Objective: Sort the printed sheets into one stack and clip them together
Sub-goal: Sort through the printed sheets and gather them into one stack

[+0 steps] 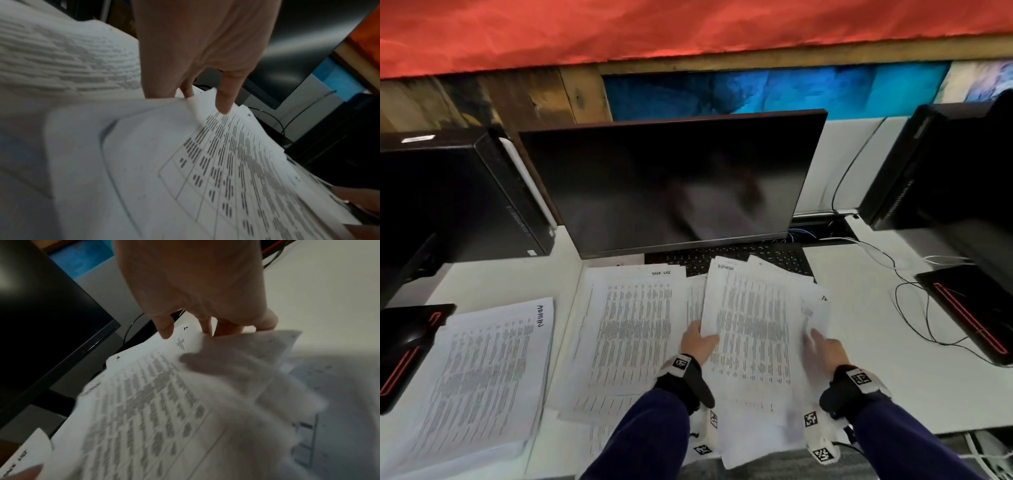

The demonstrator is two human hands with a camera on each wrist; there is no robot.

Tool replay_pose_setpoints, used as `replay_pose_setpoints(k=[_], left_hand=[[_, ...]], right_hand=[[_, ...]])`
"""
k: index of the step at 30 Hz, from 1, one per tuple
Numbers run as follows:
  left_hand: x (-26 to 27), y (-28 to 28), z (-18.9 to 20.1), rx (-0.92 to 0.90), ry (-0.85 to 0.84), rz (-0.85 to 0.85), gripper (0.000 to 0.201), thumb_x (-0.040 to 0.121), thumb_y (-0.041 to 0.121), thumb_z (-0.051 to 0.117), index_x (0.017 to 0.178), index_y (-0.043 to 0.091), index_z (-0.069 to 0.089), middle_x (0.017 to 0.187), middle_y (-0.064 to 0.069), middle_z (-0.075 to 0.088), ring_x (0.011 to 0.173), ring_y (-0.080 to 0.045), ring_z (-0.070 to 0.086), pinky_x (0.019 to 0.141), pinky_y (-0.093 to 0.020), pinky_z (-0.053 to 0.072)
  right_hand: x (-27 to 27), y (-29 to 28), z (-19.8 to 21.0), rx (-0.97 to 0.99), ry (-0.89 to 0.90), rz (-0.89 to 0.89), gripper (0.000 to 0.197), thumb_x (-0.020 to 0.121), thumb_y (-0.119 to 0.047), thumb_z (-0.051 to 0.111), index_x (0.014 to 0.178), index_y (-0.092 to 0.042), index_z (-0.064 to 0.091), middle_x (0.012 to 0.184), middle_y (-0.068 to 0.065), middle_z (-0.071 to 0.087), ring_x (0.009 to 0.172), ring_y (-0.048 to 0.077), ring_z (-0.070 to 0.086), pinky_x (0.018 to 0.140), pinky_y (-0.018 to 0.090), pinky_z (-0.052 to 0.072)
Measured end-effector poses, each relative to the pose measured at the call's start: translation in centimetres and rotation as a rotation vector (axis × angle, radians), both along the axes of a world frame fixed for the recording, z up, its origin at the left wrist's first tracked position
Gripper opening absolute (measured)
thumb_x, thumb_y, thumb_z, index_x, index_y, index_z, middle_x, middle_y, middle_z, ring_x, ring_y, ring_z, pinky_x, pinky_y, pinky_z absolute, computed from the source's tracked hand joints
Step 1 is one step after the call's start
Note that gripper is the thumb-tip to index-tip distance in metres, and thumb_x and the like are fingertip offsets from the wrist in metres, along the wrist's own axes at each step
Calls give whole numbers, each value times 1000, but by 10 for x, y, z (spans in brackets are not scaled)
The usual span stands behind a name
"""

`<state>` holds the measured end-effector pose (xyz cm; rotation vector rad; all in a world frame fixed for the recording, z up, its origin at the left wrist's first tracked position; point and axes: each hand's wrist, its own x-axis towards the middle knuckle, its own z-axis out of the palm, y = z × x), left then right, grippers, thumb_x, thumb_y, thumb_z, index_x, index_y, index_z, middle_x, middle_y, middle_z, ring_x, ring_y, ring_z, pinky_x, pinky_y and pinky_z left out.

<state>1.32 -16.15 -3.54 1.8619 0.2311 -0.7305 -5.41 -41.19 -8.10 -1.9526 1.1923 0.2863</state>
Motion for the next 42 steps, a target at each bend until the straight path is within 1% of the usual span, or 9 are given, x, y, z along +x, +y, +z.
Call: replay_pose_setpoints(k=[3,6,10,14,18,25,31,37,42], left_hand=[[2,-19,5,-6,60,47,51,88,12,62,133,0,42,107,-2,57,112,-26,55,95,-30,41],[2,-31,5,8,162,56,71,86,22,66,143,0,31,141,-11,44,133,-30,41,110,-34,33],[-12,-49,3,164,-81,-148,38,89,16,53,127,8,54,111,-5,63,100,-23,61,93,-37,52],[-25,-50,18,217,-386,-219,32,97,15,44,128,14,54,114,-6,65,97,-22,64,83,-33,54],[-19,-7,44,43,-340,-135,29,97,18,46,126,17,53,112,2,61,99,-16,60,87,-32,52],[0,65,35,-70,-148,22,40,93,18,57,132,11,50,130,-7,57,111,-20,55,95,-29,40],[19,132,-6,510,-202,163,45,91,28,55,132,14,43,134,-13,49,120,-30,49,103,-41,42],[21,194,-27,846,-77,78,101,79,58,60,150,10,8,155,-17,15,142,-34,20,113,-49,26],[30,195,-25,838,-56,115,97,79,57,61,148,10,12,153,-17,15,141,-34,16,111,-53,24]], right_hand=[[-3,15,20,79,-2,-89,72,76,-53,55,132,-10,43,128,19,46,104,37,51,85,37,41],[-6,20,26,95,-28,-123,64,76,-30,59,131,-3,38,124,20,47,105,39,51,90,41,45],[-5,14,16,140,-96,-144,59,81,-24,55,131,2,38,125,24,54,107,41,56,94,48,48],[-6,15,27,-16,-47,-154,66,87,-39,52,142,-7,33,141,25,37,127,42,40,107,44,32],[1,33,39,-12,-205,-88,90,70,-63,60,141,-15,36,141,20,38,131,39,35,109,48,26],[16,78,63,591,-370,-42,47,86,5,59,127,3,36,113,17,61,107,35,57,102,47,42],[18,105,41,406,-291,-71,49,86,12,43,134,3,39,100,17,60,97,41,62,86,50,53],[15,100,32,377,-296,-160,33,83,16,35,110,5,49,81,19,54,68,28,53,61,39,49],[19,98,21,381,-276,-169,30,85,12,36,109,2,51,90,21,60,85,33,58,89,54,49]])
